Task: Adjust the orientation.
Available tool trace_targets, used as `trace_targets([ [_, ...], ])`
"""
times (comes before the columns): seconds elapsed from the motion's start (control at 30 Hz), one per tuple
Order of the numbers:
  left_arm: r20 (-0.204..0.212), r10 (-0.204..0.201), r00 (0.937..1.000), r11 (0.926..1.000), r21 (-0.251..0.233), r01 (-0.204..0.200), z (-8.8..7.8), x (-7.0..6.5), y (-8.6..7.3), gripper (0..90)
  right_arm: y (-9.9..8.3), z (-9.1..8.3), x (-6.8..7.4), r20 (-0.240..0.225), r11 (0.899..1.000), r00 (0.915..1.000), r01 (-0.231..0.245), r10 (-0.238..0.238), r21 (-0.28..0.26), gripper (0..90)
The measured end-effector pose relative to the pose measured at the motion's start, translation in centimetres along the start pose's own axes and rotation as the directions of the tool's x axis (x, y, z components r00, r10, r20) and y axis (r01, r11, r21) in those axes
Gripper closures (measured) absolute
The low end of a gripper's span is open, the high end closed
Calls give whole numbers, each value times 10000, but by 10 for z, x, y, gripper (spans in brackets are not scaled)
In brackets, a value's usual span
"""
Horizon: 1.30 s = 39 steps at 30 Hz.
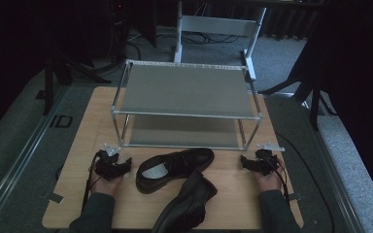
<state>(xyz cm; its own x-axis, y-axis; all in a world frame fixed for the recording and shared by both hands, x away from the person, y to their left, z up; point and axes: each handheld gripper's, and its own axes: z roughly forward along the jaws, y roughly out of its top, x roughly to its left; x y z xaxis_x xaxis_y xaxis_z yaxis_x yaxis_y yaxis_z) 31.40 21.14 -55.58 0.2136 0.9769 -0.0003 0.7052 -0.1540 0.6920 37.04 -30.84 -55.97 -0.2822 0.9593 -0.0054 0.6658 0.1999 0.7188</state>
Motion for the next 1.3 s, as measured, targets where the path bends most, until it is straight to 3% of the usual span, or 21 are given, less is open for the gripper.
trace_targets([
  [0.2, 308, 262, 9992, 9992, -299, -253, -11, 2, 2, 500, -1, -7, 1, 47, 9998, 10000, -57, 56, 183, 203],
  [0.23, 592, 518, 9969, 9960, -758, -472, -24, 0, 6, 526, -2, -13, 4, 16, 9994, 10000, -86, 86, 323, 339],
  [0.33, 973, 947, 9907, 9883, -1288, -818, -40, -5, 11, 541, -4, -23, 12, -267, 9998, 9996, 104, -100, 149, 417],
  [0.47, 1484, 1482, 9778, 9763, -1796, -1207, -58, -14, 21, 567, -5, -43, 29, -727, 9974, 9952, 626, -652, -369, 464],
  [0.6, 1992, 1977, 9598, 9670, -2000, -1576, -68, -25, 35, 584, -6, -55, 53, -1278, 9878, 9802, 1451, -1514, -573, 502],
  [0.7, 2227, 2528, 9416, 9566, -2035, -2087, -68, -36, 45, 589, -5, -58, 68, -1590, 9801, 9676, 1881, -1960, -634, 525],
  [0.73, 2227, 2528, 9416, 9566, -2035, -2087, -68, -36, 45, 595, -5, -58, 68, -1590, 9801, 9676, 1881, -1960, -634, 525],
  [0.77, 2399, 2790, 9298, 9504, -2075, -2316, -67, -41, 49, 610, -4, -58, 76, -1682, 9734, 9591, 2189, -2275, -683, 533],
  [0.8, 2655, 3097, 9130, 9430, -2090, -2590, -67, -48, 52, 623, -3, -58, 79, -1693, 9710, 9565, 2289, -2375, -690, 533],
  [0.87, 3059, 3400, 8893, 9355, -2073, -2863, -65, -53, 55, 657, -3, -59, 82, -1719, 9683, 9533, 2391, -2483, -725, 530],
  [0.9, 3201, 3558, 8781, 9314, -1993, -3047, -64, -56, 56, 668, -3, -59, 83, -1735, 9680, 9527, 2405, -2496, -720, 527],
  [0.93, 3201, 3558, 8781, 9314, -1993, -3047, -64, -56, 56, 682, -3, -59, 83, -1745, 9683, 9527, 2398, -2487, -704, 525],
  [0.97, 3335, 3833, 8614, 9230, -1724, -3440, -60, -61, 59, 686, -3, -58, 83, -1725, 9684, 9533, 2392, -2480, -704, 523],
  [1.0, 3335, 3833, 8614, 9230, -1724, -3440, -60, -61, 59, 686, -3, -58, 83, -1708, 9694, 9545, 2357, -2443, -692, 521],
  [1.03, 3472, 4046, 8460, 9145, -1493, -3760, -55, -65, 62, 685, -3, -58, 82, -1701, 9698, 9551, 2343, -2427, -681, 519],
  [1.07, 3472, 4046, 8460, 9145, -1493, -3760, -55, -65, 62, 685, -3, -58, 82, -1701, 9698, 9551, 2343, -2427, -681, 519],
  [1.1, 3578, 4165, 8358, 9082, -1215, -4006, -48, -68, 64, 689, -3, -58, 82, -1624, 9697, 9563, 2351, -2430, -666, 511],
  [1.2, 3824, 4342, 8156, 8954, -840, -4373, -40, -73, 68, 716, -3, -58, 82, -1576, 9692, 9567, 2366, -2448, -688, 504],
  [1.23, 3824, 4342, 8156, 8954, -840, -4373, -40, -73, 68, 732, -3, -58, 82, -1576, 9692, 9567, 2366, -2448, -688, 504],
  [1.27, 3900, 4404, 8086, 8912, -815, -4461, -39, -73, 70, 738, -3, -58, 82, -1566, 9693, 9570, 2358, -2441, -696, 502],
  [1.3, 3909, 4409, 8080, 8904, -769, -4487, -38, -73, 72, 745, -3, -58, 82, -1560, 9694, 9572, 2356, -2438, -694, 501],
])
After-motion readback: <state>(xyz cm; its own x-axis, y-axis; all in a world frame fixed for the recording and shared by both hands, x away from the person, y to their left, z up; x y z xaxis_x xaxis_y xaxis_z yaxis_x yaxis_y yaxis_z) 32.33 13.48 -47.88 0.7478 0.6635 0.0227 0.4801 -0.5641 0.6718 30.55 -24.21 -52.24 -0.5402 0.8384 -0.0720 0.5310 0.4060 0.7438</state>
